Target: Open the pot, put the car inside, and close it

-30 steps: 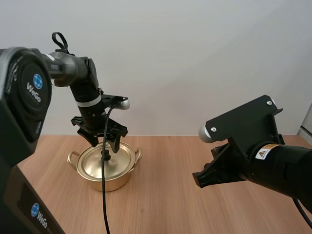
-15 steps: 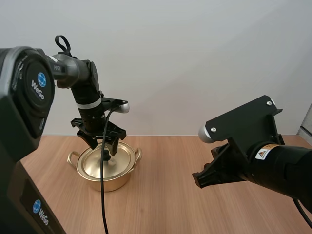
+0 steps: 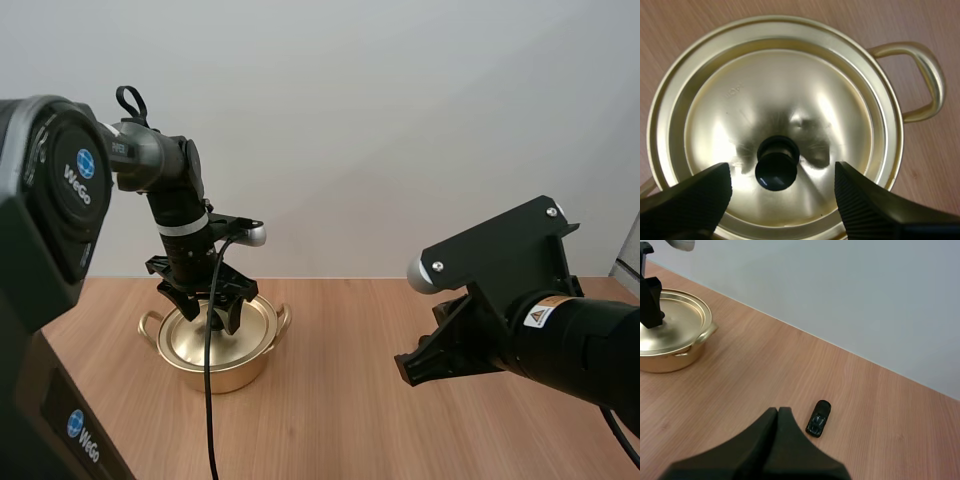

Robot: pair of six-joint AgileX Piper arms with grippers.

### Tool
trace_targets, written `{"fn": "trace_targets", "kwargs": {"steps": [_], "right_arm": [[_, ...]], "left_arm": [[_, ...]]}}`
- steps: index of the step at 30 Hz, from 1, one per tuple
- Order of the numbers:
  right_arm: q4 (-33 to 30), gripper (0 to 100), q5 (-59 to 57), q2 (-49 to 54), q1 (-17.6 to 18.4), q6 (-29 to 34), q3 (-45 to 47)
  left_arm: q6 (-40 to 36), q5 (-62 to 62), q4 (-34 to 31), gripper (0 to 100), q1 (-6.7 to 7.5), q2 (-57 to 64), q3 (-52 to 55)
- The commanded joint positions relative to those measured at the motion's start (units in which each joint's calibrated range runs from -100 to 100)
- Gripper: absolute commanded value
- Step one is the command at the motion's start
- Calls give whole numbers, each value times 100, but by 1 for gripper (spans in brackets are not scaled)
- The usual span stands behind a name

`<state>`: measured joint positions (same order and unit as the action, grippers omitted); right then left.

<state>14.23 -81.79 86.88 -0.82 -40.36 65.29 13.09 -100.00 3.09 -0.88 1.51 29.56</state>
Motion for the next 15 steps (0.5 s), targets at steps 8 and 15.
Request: {"fn": "trace_targets", "kwargs": {"steps": [8, 15], "right_arm": [[5, 0, -6, -1, -5, -8, 3], [5, 0, -6, -1, -5, -8, 3]], "left_arm": [[123, 0, 277, 95, 5, -3, 36], [159, 0, 291, 88, 5, -3, 36]]}}
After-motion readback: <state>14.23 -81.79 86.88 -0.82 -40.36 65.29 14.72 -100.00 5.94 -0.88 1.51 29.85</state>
